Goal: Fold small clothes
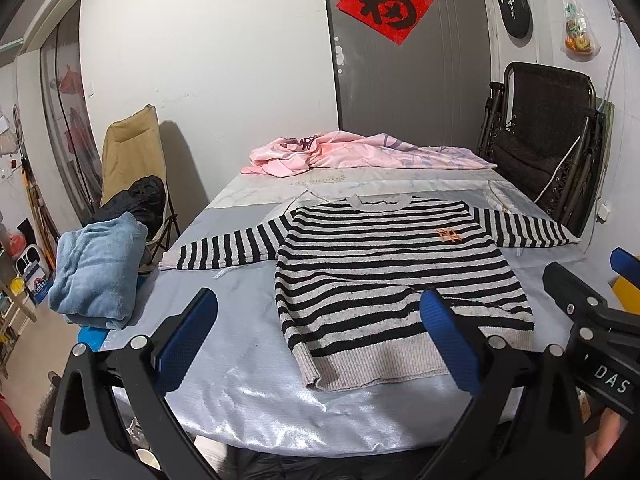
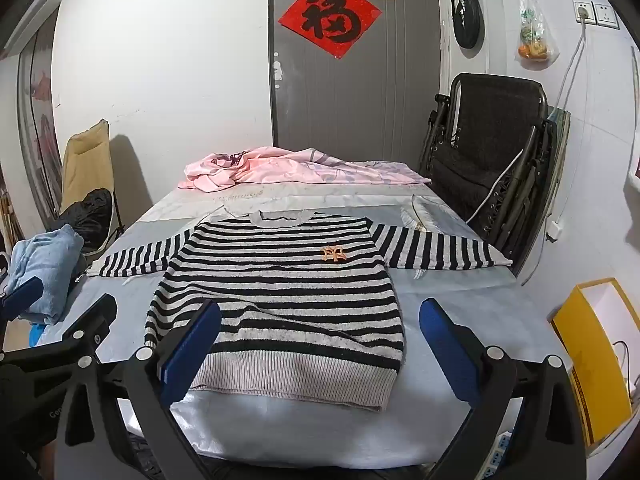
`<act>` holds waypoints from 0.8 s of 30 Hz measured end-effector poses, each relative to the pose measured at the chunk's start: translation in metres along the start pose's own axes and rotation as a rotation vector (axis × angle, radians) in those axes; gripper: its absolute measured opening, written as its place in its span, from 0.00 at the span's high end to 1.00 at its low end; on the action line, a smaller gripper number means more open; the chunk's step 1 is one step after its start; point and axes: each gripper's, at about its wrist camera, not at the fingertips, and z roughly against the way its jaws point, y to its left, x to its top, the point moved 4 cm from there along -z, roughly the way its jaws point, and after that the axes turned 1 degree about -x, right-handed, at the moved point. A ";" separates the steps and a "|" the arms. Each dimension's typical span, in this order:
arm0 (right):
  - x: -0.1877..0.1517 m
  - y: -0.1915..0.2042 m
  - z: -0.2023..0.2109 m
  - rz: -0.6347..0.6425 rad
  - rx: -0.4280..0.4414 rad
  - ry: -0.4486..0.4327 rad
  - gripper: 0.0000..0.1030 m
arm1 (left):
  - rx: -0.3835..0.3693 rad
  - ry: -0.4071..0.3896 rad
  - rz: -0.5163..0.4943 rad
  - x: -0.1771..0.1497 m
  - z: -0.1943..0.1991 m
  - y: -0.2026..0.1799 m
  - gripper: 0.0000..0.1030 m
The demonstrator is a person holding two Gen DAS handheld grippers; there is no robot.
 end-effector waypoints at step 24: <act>-0.004 -0.002 -0.004 -0.007 0.000 0.014 0.03 | 0.000 0.012 0.001 -0.005 -0.004 0.002 0.04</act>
